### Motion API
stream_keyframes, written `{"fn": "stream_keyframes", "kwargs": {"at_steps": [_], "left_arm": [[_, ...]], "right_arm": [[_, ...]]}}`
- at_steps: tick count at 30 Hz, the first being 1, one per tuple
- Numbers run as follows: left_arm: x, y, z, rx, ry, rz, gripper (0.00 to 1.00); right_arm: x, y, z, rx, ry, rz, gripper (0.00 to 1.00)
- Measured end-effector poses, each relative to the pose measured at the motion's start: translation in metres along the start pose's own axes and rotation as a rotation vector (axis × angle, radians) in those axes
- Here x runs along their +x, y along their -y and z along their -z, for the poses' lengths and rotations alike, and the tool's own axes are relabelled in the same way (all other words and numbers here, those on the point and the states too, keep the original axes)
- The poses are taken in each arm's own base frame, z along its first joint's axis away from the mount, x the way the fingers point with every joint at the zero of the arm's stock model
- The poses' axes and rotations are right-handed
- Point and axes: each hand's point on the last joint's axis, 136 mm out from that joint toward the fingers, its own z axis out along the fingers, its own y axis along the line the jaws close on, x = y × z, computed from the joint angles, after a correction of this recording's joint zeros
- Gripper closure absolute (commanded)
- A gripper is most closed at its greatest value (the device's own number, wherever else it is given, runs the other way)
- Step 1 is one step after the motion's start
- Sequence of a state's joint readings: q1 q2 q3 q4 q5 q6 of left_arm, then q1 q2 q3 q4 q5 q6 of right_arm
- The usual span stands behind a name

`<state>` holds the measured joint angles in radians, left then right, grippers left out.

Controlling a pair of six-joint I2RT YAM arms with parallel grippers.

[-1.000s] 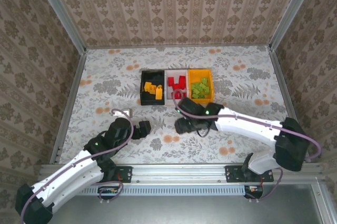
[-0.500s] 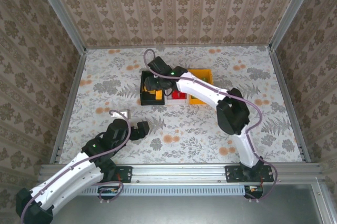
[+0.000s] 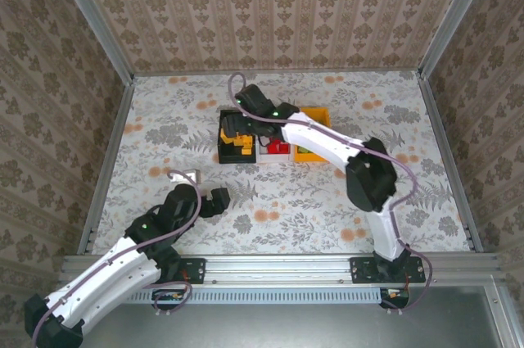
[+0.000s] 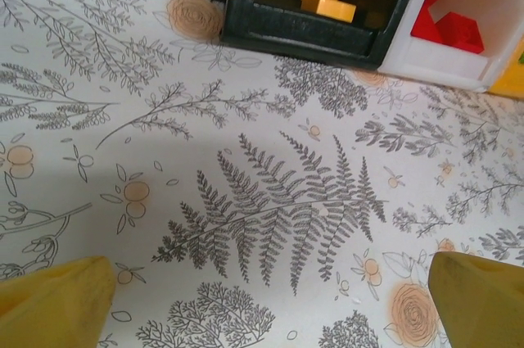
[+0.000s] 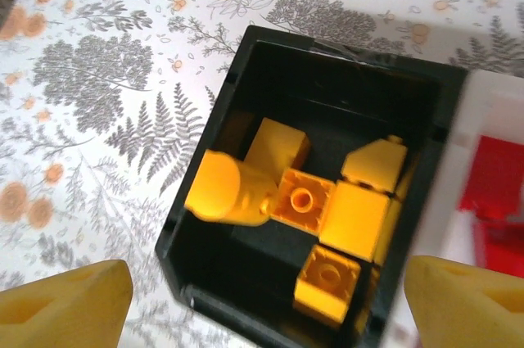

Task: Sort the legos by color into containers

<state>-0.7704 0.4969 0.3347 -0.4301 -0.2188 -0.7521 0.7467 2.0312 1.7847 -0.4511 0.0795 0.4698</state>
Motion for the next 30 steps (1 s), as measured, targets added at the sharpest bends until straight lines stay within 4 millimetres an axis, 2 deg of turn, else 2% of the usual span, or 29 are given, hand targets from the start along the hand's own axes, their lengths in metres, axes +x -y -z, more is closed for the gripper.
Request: {"fn": "stream_keyframes", "kwargs": {"at_steps": [5, 8, 13, 15, 18, 22, 26, 30], "left_arm": [[-0.02, 0.004, 0.004, -0.011, 0.067, -0.029, 0.0], [-0.037, 0.006, 0.005, -0.046, 0.115, -0.069, 0.0], [-0.08, 0.01, 0.002, -0.147, 0.213, -0.152, 0.0], [-0.096, 0.005, -0.004, -0.205, 0.244, -0.179, 0.0], [-0.119, -0.018, -0.016, -0.309, 0.267, -0.17, 0.0], [-0.146, -0.073, -0.031, -0.478, 0.301, -0.115, 0.0], [-0.158, -0.123, -0.047, -0.617, 0.276, -0.099, 0.0], [-0.169, -0.154, -0.063, -0.705, 0.229, -0.136, 0.0]], "right_arm": [[-0.003, 0.011, 0.075, -0.042, 0.142, -0.014, 0.1], [0.001, 0.023, 0.111, -0.038, 0.225, -0.028, 0.0], [0.023, 0.06, 0.146, 0.051, 0.3, -0.079, 0.0], [0.031, 0.075, 0.155, 0.094, 0.328, -0.11, 0.0], [0.046, 0.095, 0.167, 0.14, 0.36, -0.137, 0.0], [0.052, 0.115, 0.176, 0.195, 0.388, -0.17, 0.0], [0.052, 0.138, 0.186, 0.252, 0.423, -0.208, 0.0], [0.058, 0.159, 0.195, 0.307, 0.443, -0.246, 0.0]]}}
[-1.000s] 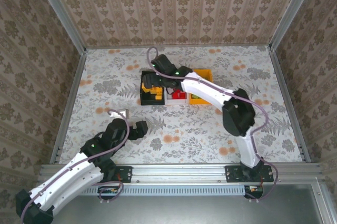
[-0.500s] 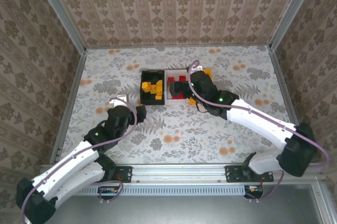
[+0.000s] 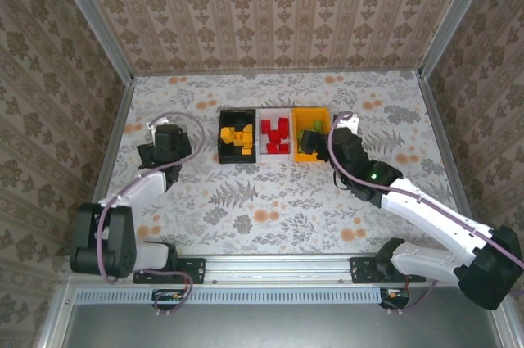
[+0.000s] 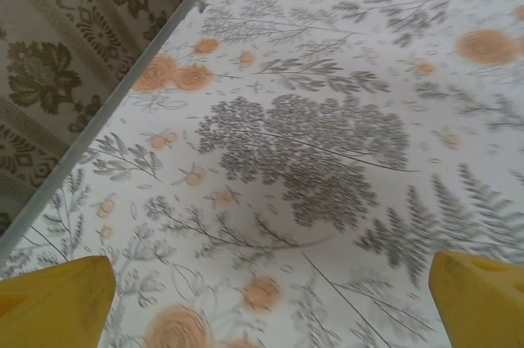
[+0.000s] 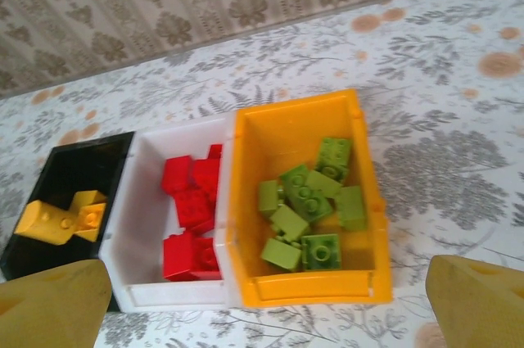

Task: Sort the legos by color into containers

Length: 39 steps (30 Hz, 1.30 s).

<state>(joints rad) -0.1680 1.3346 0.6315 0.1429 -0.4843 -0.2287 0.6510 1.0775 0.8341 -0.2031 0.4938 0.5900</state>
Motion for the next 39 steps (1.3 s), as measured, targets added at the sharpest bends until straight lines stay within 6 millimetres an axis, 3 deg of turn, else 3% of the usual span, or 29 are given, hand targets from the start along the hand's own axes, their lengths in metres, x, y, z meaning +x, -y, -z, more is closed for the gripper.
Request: {"fn": "stream_keyframes", "kwargs": {"at_steps": [8, 15, 20, 24, 28, 33, 39], "left_arm": [[0.0, 0.001, -0.026, -0.013, 0.031, -0.126, 0.0], [0.015, 0.012, -0.039, 0.078, 0.073, -0.164, 0.0], [0.014, 0.018, -0.039, 0.19, 0.127, -0.137, 0.0], [0.033, 0.016, -0.036, 0.23, 0.142, -0.129, 0.0], [0.029, 0.015, -0.034, 0.216, 0.176, -0.121, 0.0], [0.017, 0.012, -0.032, 0.194, 0.226, -0.104, 0.0], [0.013, 0.011, -0.032, 0.188, 0.239, -0.099, 0.0]], "right_arm": [[-0.015, 0.028, 0.006, 0.058, 0.047, -0.045, 0.0], [-0.006, 0.068, 0.008, 0.138, 0.074, -0.075, 0.0], [-0.013, 0.098, 0.008, 0.222, 0.124, -0.056, 0.0], [-0.021, 0.119, 0.004, 0.289, 0.173, 0.009, 0.0], [-0.015, 0.151, -0.011, 0.364, 0.226, 0.094, 0.0], [0.02, 0.205, -0.048, 0.469, 0.139, 0.144, 0.0], [0.046, 0.206, -0.084, 0.381, 0.122, 0.201, 0.0]]}}
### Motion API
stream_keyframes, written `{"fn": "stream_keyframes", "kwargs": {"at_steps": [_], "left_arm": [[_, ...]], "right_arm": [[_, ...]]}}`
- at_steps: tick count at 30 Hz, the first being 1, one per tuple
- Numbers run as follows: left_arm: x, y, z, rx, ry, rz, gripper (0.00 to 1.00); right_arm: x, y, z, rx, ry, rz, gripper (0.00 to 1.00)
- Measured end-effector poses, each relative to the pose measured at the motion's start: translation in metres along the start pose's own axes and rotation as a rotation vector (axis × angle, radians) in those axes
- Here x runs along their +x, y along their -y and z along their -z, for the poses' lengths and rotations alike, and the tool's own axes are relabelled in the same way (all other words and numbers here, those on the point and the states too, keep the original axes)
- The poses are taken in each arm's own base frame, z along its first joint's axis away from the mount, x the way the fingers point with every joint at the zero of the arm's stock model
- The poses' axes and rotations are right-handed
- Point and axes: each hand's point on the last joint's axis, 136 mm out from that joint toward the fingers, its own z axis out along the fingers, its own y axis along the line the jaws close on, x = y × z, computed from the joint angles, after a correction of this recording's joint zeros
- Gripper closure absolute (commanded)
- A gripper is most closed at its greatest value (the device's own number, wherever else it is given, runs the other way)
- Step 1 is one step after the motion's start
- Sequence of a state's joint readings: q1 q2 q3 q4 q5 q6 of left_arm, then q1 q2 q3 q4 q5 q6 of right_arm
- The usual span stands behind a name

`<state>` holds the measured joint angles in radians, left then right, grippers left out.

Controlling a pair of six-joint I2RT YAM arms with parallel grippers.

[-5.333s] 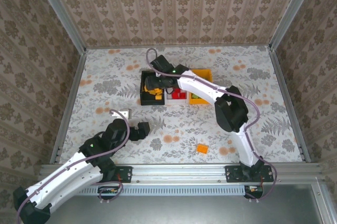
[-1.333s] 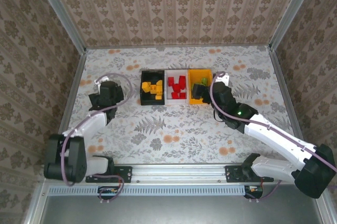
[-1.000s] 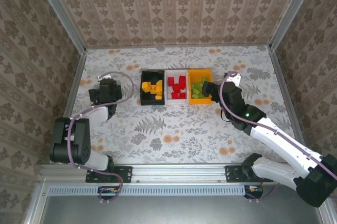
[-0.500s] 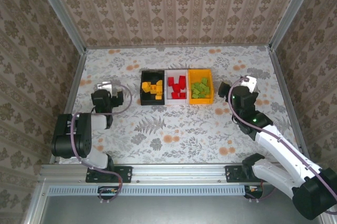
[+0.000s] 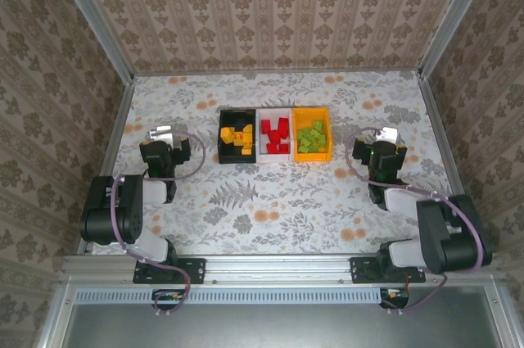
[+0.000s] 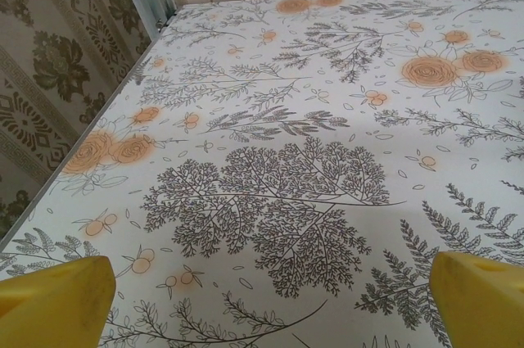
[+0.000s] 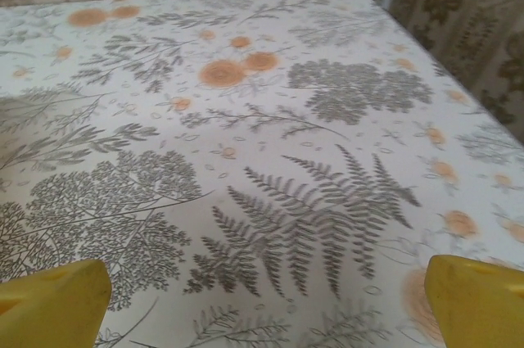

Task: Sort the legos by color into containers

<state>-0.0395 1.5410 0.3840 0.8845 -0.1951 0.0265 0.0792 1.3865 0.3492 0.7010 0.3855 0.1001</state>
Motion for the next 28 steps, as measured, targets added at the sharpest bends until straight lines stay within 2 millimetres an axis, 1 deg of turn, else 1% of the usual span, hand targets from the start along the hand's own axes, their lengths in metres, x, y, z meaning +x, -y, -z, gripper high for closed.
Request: {"fn": "stream_keyframes", "kwargs": {"at_steps": [3, 6, 13, 28], "left_arm": [[0.0, 0.0, 0.0, -0.003, 0.0, 0.0, 0.0], [0.0, 0.0, 0.0, -0.003, 0.001, 0.0, 0.0], [-0.001, 0.0, 0.0, -0.003, 0.003, 0.001, 0.0], [-0.001, 0.001, 0.0, 0.0, 0.004, -0.001, 0.0]], "right_arm": [[0.011, -0.01, -0.01, -0.042, -0.015, 0.028, 0.0], [0.015, -0.016, -0.018, -0.07, -0.018, 0.031, 0.0], [0.004, -0.014, -0.019, -0.072, 0.022, 0.012, 0.0], [0.003, -0.017, -0.019, -0.086, 0.025, 0.01, 0.0]]}}
